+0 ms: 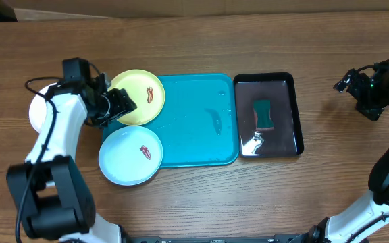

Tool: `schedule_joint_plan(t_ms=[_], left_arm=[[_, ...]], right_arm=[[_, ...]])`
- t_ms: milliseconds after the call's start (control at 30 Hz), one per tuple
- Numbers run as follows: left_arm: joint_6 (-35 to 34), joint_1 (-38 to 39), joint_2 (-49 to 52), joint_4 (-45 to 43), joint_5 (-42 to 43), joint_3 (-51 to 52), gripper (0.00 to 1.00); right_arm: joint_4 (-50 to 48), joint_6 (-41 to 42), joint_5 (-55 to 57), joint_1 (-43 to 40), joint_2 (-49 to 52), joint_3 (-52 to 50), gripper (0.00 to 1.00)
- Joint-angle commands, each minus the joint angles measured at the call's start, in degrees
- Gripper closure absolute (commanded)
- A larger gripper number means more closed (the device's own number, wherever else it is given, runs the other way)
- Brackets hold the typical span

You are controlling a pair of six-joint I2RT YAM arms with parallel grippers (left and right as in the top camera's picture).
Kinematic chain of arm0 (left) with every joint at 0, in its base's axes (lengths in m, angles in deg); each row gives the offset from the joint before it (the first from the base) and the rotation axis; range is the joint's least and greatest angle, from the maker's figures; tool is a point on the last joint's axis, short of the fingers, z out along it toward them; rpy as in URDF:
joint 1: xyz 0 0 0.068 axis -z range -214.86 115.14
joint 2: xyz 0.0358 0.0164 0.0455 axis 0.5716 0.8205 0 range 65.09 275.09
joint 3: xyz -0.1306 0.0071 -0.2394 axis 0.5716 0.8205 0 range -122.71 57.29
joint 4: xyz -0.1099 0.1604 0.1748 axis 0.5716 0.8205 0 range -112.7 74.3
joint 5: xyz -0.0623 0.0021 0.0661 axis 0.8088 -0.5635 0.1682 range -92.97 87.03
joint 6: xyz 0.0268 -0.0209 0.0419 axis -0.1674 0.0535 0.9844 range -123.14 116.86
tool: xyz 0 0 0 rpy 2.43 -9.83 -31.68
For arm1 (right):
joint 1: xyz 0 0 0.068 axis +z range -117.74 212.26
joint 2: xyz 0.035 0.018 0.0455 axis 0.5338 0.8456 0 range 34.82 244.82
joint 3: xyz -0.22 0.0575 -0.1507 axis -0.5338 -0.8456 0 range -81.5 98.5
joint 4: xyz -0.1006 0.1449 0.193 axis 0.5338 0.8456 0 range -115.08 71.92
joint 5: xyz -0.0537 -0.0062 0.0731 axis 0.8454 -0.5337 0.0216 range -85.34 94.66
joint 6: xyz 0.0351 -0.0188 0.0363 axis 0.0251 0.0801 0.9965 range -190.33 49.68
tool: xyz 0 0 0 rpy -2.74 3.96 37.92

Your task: Clean dirty plates on tray and stack at the side

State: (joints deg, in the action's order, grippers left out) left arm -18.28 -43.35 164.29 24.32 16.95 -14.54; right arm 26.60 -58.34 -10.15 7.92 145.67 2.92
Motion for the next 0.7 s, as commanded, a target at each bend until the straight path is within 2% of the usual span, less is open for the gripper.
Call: schedule_joint_plan(t_ms=[0, 367, 667], left_arm=[[2.3, 3.5, -6.5, 0.8, -0.7, -1.3, 0.28], [-0.9, 10.4, -9.6, 1.8, -0.9, -1.3, 0.25], [-1.4, 10.8, -9.6, 3.6, -4.0, -1.3, 0.24]], right_arm=[[-0.2, 0.2, -0.3, -0.2, -0.5, 1.2, 0.0], [-0.2, 0.2, -0.3, -0.2, -0.5, 1.2, 0.0], [-0.2, 0.2, -0.3, -0.2, -0.5, 1.2, 0.0]])
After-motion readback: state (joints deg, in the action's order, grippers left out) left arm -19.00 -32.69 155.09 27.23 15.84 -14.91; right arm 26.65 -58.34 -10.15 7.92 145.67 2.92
